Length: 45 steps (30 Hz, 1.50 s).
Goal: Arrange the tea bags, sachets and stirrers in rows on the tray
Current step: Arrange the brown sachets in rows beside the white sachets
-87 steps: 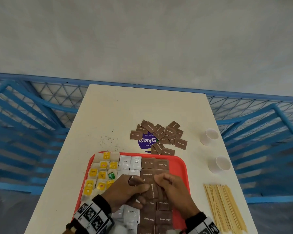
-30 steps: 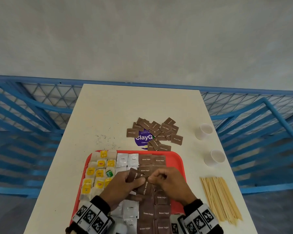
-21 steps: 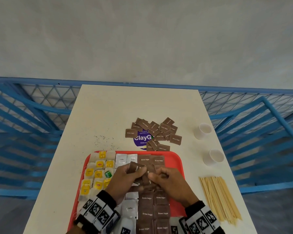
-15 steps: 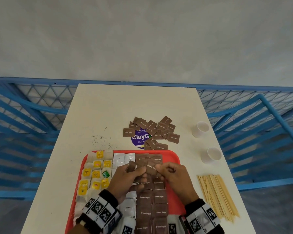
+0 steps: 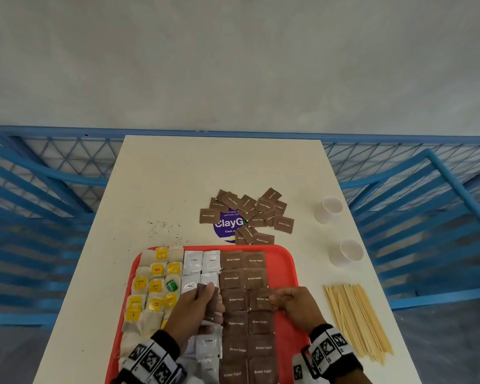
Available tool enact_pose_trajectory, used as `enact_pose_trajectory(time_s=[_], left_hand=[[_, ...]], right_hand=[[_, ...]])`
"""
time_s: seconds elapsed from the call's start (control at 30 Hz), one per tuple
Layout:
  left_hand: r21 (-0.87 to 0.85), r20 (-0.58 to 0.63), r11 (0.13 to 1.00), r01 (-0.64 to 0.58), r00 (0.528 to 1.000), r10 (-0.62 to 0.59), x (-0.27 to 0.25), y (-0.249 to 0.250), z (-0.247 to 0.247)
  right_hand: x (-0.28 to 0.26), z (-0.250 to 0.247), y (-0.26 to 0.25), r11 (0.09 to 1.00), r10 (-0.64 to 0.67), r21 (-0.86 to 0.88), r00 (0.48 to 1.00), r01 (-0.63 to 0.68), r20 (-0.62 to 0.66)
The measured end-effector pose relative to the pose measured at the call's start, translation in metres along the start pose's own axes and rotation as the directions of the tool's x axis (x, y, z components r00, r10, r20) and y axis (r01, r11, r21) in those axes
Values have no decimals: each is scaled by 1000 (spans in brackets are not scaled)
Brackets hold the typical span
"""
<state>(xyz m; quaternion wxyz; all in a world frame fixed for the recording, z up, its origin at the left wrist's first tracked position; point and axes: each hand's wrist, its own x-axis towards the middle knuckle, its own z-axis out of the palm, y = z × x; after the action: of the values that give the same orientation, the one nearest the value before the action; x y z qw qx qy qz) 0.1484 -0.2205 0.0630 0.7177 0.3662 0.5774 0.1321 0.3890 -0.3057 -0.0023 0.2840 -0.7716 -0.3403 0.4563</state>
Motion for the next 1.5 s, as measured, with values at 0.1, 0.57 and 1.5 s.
enact_pose_trajectory(time_s=[0.1,0.57,1.5], left_hand=[[-25,-23,998,56,998,-56,-3,-6,-4],[-92,128,995,-35,991,47,-11,2,11],[387,137,786,-483,873,469,4,38,-4]], right_hand=[[5,6,3,1000,18,-3,1000,-18,-14],[-47,15,-66,978,-195,106,971,181,141],[-49,4,-101,921,-197,358,976,152,91]])
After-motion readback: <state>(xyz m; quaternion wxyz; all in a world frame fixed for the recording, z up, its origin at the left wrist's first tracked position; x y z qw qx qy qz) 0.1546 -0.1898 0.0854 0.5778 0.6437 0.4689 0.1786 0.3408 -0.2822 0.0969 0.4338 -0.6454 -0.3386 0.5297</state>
